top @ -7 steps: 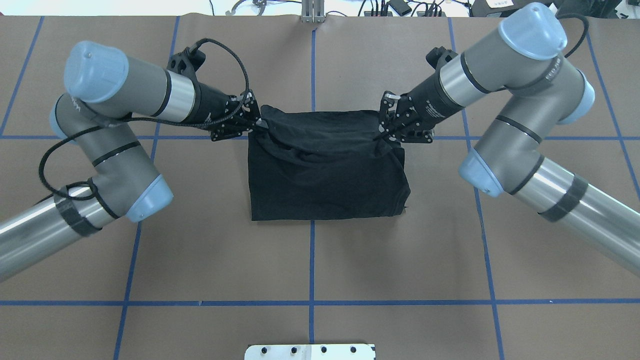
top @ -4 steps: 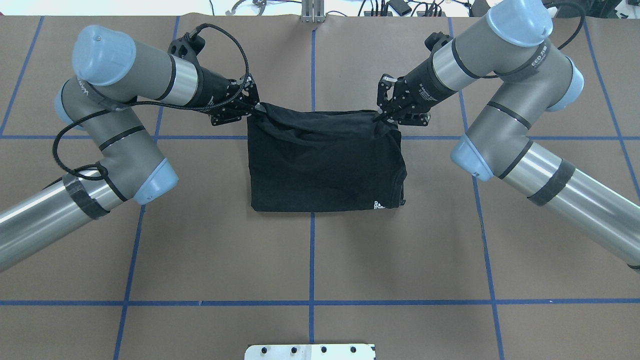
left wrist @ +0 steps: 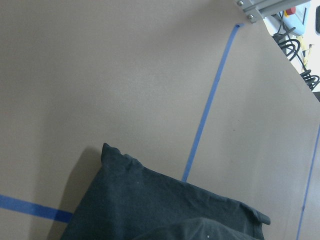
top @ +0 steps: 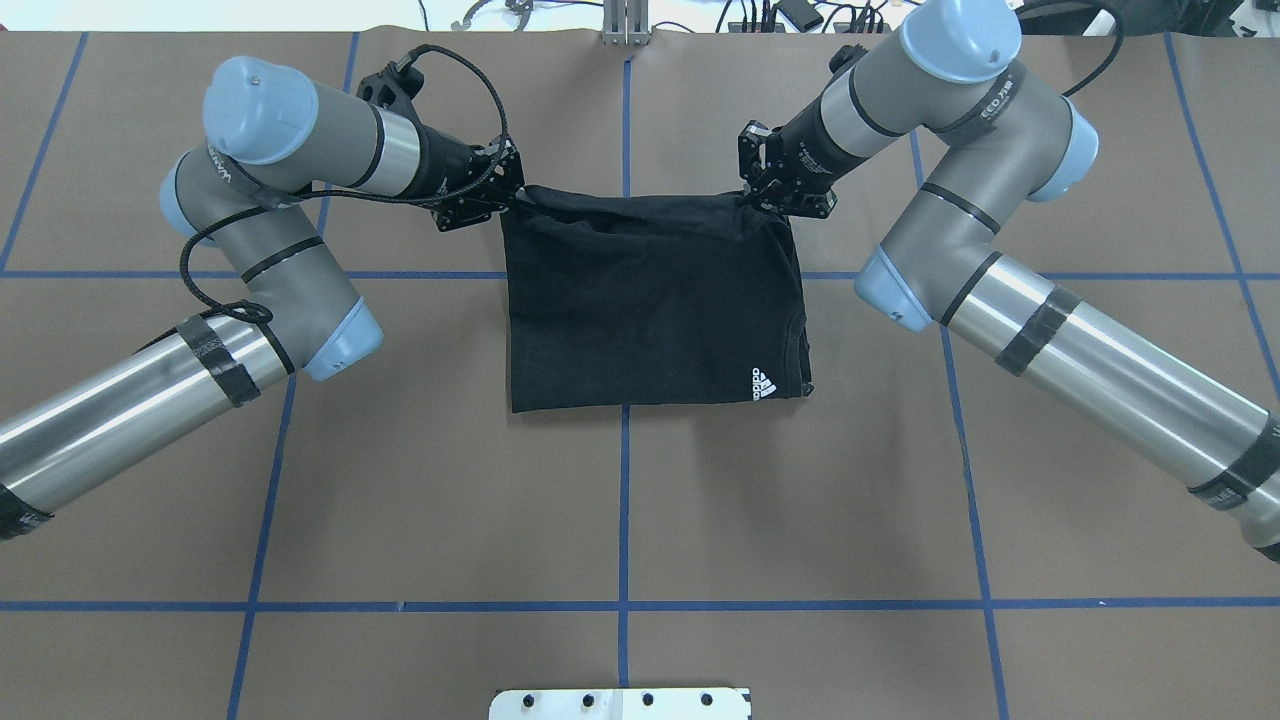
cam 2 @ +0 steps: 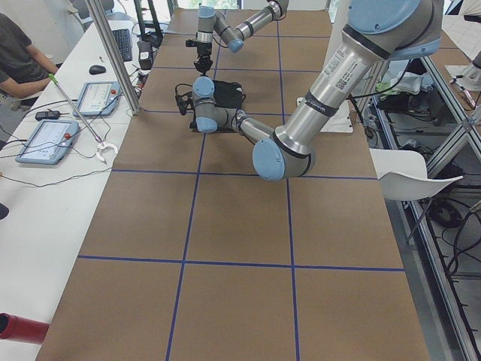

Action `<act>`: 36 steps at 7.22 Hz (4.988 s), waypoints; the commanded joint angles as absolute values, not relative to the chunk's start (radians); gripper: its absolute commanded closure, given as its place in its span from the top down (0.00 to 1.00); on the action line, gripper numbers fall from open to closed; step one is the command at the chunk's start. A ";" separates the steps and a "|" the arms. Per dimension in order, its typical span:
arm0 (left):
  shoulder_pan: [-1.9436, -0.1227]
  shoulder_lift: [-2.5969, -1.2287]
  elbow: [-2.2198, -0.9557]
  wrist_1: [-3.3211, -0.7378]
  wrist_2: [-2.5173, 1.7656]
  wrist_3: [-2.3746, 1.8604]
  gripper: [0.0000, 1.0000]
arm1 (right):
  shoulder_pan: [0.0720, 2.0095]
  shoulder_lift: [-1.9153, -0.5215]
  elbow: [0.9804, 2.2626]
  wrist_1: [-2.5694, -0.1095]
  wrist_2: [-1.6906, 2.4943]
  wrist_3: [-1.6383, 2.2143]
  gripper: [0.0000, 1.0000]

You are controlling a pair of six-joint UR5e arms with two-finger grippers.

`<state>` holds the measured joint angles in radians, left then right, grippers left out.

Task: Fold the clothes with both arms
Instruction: 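Lift both near corners and fold them toward the shirt's far end, then open both grippers to release the folded edge and raise them, then press the right gripper down on the folded shirt's far corner while the left arm withdraws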

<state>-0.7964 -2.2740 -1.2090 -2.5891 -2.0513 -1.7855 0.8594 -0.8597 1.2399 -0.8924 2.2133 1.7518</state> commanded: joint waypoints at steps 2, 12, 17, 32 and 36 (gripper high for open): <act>-0.796 -2.275 -1.190 -2.592 -2.043 -1.786 0.00 | 0.858 -0.842 1.206 -0.891 2.204 1.752 0.00; -0.926 -2.277 -1.163 -2.566 -2.124 -1.732 1.00 | 0.784 -0.750 1.215 -1.020 2.175 1.712 1.00; -0.969 -2.186 -1.241 -2.566 -2.128 -1.640 1.00 | 0.727 -0.716 1.206 -1.216 2.030 1.410 1.00; -0.982 -2.175 -1.407 -2.484 -2.115 -1.649 1.00 | 0.819 -0.703 1.068 -1.246 2.025 1.220 0.99; -0.992 -2.096 -1.405 -2.482 -2.120 -1.597 1.00 | 0.804 -0.632 1.116 -1.255 2.086 1.227 0.99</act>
<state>-0.9875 -2.1203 -1.4058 -2.4831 -2.1228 -1.6207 0.8147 -0.6450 1.0900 -1.2493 2.0591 1.2295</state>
